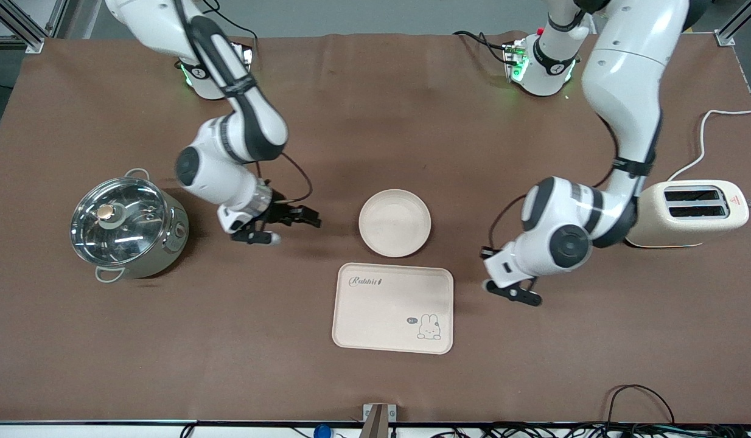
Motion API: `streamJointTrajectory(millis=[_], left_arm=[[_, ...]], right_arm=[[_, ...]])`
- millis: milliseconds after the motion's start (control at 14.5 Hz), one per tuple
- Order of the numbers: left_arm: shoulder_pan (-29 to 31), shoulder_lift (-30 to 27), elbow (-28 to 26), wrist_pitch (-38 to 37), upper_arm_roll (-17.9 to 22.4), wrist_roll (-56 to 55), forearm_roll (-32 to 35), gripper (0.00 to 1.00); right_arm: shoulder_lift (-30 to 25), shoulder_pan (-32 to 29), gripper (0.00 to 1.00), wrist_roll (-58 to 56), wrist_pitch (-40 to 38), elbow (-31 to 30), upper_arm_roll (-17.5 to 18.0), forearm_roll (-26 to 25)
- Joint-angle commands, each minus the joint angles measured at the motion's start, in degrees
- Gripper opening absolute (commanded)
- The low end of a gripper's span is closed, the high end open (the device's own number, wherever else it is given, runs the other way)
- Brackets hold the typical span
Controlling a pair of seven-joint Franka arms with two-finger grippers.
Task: Place bun in plate and plate on tray
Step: 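Carry the bun over the plate while the right gripper reaches the plate rim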
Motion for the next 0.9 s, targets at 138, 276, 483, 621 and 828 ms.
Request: streamJointTrajectory(millis=[138, 276, 483, 621, 828], left_arm=[[-10.21, 2.41, 0.27, 3.29, -0.32, -21.34, -8.33, 0.12], [-12.33, 3.73, 0.27, 5.84, -0.33, -26.62, -8.42, 0.14], [-13.57, 4.35, 0.27, 6.64, -0.24, -29.28, -7.99, 0.99], [-13.22, 3.83, 0.27, 6.99, -0.24, -28.93, -7.72, 1.00], [-12.69, 3.47, 0.27, 6.55, -0.06, -29.55, -7.72, 1.00]], right_arm=[[8.55, 8.31, 0.92, 2.53, 7.36, 4.43, -0.71, 6.37], [11.36, 10.08, 0.90, 2.70, 9.12, 6.28, -0.71, 7.34], [14.18, 12.19, 0.78, 4.55, 9.83, 9.45, -0.79, 7.35], [14.98, 12.28, 0.42, 3.85, 9.74, 10.33, -0.80, 7.00], [15.16, 12.46, 0.00, 3.76, 9.83, 10.34, -0.80, 6.73]])
